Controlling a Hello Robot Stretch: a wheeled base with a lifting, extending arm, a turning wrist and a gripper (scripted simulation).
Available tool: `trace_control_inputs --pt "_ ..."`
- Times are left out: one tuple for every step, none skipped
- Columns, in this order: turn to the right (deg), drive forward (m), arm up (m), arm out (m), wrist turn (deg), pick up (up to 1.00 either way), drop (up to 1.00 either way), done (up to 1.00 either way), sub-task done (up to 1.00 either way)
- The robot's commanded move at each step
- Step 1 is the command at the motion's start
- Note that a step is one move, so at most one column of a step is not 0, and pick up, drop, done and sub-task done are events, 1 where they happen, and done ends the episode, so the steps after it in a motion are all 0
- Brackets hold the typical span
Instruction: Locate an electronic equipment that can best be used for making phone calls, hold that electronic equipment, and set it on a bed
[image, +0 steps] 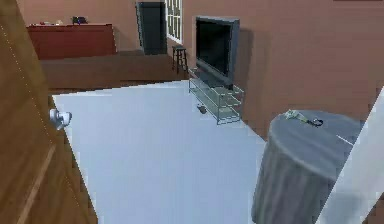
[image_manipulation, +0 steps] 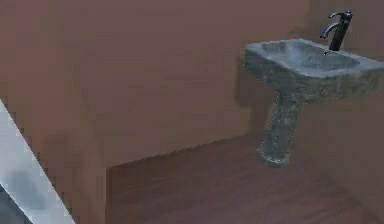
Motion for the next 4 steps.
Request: trace_control_inputs --pt "0.0 0.9 0.0 0.0 0.0 0.0 0.0 0.0 0.0" --pt "-12.0 0.0 0.0 0.0 0.0 0.0 0.0 0.0 0.0" --pt "0.0 0.05 0.0 0.0 0.0 0.0 0.0 0.0 0.0" --pt "-6.0 0.0 0.0 0.0 0.0 0.0 0.0 0.0 0.0"
